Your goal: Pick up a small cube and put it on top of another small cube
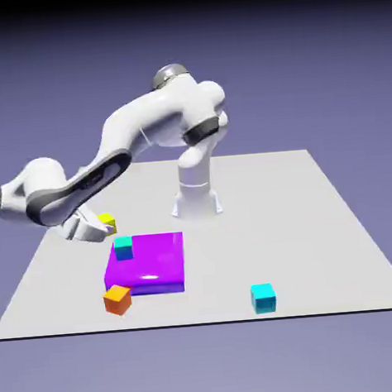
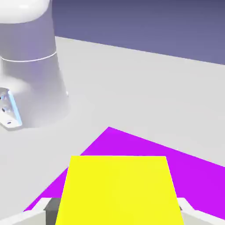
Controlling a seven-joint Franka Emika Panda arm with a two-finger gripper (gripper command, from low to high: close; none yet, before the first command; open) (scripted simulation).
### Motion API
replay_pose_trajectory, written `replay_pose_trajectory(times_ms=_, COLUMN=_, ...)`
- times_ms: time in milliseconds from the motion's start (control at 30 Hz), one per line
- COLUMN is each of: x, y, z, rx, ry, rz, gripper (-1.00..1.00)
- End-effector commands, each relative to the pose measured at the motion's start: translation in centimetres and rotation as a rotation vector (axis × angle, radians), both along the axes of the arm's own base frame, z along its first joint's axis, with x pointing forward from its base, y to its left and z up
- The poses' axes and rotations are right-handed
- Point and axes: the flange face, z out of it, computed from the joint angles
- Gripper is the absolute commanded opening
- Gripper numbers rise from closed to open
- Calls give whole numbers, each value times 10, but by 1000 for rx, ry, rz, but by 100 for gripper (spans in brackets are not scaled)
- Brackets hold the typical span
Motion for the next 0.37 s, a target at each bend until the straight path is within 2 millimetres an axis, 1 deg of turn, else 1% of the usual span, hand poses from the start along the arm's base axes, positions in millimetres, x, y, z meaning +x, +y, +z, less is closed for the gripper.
replay_pose_trajectory(times_ms=0, x=-4, y=8, z=-9, rx=0, ry=0, rz=0, gripper=-100)
replay_pose_trajectory(times_ms=33, x=-7, y=17, z=-18, rx=0, ry=0, rz=3, gripper=-100)
replay_pose_trajectory(times_ms=67, x=-8, y=18, z=-19, rx=-1, ry=1, rz=4, gripper=-100)
replay_pose_trajectory(times_ms=100, x=-8, y=18, z=-19, rx=-1, ry=1, rz=4, gripper=100)
replay_pose_trajectory(times_ms=133, x=-8, y=18, z=-19, rx=-1, ry=1, rz=4, gripper=100)
replay_pose_trajectory(times_ms=233, x=3, y=-6, z=7, rx=0, ry=-1, rz=-1, gripper=100)
replay_pose_trajectory(times_ms=300, x=12, y=-17, z=26, rx=-1, ry=0, rz=3, gripper=100)
replay_pose_trajectory(times_ms=333, x=13, y=-18, z=28, rx=-1, ry=1, rz=4, gripper=100)
